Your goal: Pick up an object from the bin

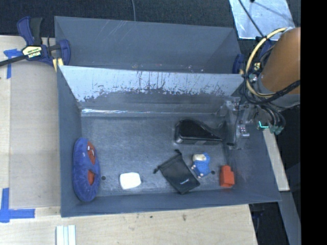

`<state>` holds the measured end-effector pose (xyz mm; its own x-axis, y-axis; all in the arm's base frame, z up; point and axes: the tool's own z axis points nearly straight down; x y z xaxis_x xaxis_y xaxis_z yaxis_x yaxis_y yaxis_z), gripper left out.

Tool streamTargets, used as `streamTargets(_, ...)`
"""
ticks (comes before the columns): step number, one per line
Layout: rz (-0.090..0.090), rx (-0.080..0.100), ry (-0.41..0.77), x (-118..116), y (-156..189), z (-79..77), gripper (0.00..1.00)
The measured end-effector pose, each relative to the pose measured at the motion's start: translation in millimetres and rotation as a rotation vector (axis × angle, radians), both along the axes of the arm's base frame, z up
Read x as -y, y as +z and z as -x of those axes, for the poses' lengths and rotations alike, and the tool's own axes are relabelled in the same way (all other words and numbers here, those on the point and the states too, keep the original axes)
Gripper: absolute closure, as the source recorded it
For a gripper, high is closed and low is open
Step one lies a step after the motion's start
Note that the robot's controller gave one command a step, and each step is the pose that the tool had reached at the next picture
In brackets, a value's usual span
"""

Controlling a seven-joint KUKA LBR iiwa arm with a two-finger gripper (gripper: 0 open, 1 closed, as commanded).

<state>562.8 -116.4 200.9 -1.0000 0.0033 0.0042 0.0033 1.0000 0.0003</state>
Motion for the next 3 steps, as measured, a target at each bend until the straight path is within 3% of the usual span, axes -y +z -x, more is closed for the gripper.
streamTargets(1, 0.006, 0.028, -0.018, -31, -121, -19.4, 0.00)
streamTargets(2, 0.008, 0.030, -0.017, -29, -114, -21.1, 1.00)
streamTargets(3, 0.001, 0.008, -0.007, -37, 1, 1.1, 1.00)
